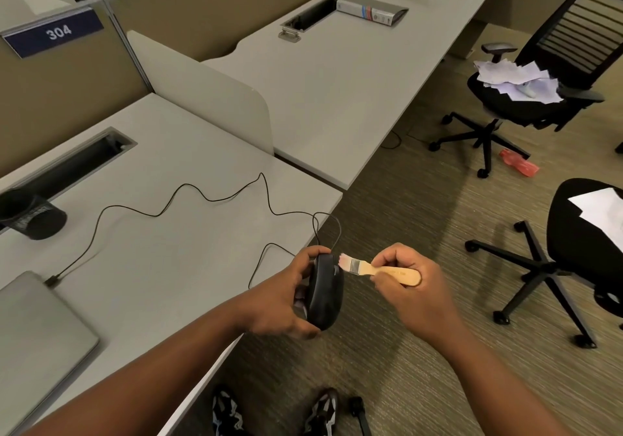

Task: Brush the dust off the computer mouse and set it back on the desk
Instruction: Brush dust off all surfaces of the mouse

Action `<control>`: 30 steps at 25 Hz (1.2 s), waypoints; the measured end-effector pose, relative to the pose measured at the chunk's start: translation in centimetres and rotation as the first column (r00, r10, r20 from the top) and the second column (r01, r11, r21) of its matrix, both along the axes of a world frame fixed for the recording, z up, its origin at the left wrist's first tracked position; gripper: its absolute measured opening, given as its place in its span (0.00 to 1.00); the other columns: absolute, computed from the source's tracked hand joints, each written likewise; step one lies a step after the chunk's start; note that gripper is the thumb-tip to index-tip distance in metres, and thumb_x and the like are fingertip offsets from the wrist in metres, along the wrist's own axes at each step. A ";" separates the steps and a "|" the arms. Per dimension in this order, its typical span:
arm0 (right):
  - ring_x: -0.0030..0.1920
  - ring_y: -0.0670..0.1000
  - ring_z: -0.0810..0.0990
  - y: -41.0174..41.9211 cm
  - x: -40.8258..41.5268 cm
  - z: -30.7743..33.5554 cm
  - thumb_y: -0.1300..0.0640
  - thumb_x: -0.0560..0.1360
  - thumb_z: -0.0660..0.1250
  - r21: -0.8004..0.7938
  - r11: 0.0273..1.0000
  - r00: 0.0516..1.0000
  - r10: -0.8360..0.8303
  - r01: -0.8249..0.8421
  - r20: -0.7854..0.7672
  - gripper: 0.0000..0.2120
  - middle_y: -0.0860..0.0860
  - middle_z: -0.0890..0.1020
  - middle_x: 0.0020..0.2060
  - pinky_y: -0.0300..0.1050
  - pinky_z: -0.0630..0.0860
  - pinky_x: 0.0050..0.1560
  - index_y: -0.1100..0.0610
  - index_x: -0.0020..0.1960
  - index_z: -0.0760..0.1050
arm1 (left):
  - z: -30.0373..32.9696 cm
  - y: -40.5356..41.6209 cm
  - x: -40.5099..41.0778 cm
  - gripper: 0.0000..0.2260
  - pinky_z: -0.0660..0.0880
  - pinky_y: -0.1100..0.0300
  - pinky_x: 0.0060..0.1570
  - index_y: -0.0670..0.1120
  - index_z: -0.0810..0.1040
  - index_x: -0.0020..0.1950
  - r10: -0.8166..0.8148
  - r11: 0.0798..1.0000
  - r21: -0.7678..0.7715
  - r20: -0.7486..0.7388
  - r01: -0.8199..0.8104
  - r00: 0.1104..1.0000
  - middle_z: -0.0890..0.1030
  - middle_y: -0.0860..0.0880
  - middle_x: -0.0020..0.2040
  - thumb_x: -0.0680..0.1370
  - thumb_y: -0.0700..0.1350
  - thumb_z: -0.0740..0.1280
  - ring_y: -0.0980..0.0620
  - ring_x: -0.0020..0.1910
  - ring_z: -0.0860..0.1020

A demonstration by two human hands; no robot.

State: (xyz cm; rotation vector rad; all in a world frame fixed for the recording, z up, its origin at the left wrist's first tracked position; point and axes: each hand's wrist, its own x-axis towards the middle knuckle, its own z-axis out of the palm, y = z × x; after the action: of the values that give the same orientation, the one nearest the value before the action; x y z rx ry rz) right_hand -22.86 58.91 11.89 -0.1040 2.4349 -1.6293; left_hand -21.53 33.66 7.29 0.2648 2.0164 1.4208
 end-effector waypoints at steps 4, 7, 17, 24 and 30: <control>0.27 0.45 0.71 -0.1 0.4 0.0 0.68 0.74 0.69 0.002 1.000 1.000 -0.010 0.010 -0.022 0.13 0.52 0.78 0.28 0.41 0.66 0.26 0.50 0.40 0.80 | -0.1 0.0 0.1 0.53 0.82 0.56 0.60 0.69 0.51 0.78 0.012 1.000 0.008 0.005 -0.012 1.000 0.68 0.57 0.74 0.70 0.35 0.81 0.54 0.67 0.77; 0.26 0.45 0.70 0.1 0.7 0.0 0.69 0.74 0.69 -0.002 0.999 0.999 0.035 -0.035 0.005 0.13 0.51 0.77 0.27 0.41 0.65 0.26 0.51 0.39 0.80 | -0.2 0.0 0.2 0.53 0.83 0.54 0.61 0.70 0.51 0.77 0.028 1.000 0.005 0.002 -0.028 1.000 0.68 0.57 0.75 0.70 0.36 0.81 0.52 0.68 0.76; 0.28 0.48 0.72 -0.7 1.0 1.0 0.69 0.76 0.69 -0.101 0.994 0.998 0.044 -0.047 -0.033 0.14 0.57 0.79 0.31 0.43 0.67 0.26 0.51 0.41 0.81 | -0.1 0.2 0.5 0.53 0.82 0.48 0.63 0.70 0.52 0.77 0.051 0.999 0.009 -0.001 -0.051 0.999 0.66 0.55 0.77 0.70 0.35 0.81 0.48 0.72 0.75; 0.27 0.43 0.70 -1.5 1.1 1.6 0.62 0.71 0.69 0.075 0.984 0.985 0.167 -0.163 -0.051 0.07 0.46 0.77 0.26 0.42 0.66 0.27 0.52 0.37 0.78 | 0.2 0.5 0.6 0.55 0.81 0.46 0.65 0.75 0.50 0.74 0.057 0.993 -0.102 -0.030 -0.060 0.998 0.65 0.54 0.80 0.69 0.36 0.82 0.43 0.74 0.74; 0.27 0.42 0.71 -2.7 0.3 1.8 0.62 0.74 0.69 0.141 0.986 0.985 0.103 -0.083 -0.141 0.08 0.45 0.78 0.28 0.42 0.67 0.27 0.51 0.39 0.78 | 0.4 0.9 0.6 0.55 0.83 0.49 0.62 0.75 0.48 0.74 0.033 0.979 -0.197 -0.070 -0.046 0.997 0.67 0.52 0.77 0.69 0.40 0.83 0.45 0.71 0.76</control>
State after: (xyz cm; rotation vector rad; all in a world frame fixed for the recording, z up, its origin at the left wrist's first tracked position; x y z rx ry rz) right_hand -22.56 56.24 13.69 -0.3236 2.5994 -1.4612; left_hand -20.89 34.57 7.68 0.1880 2.2106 1.2366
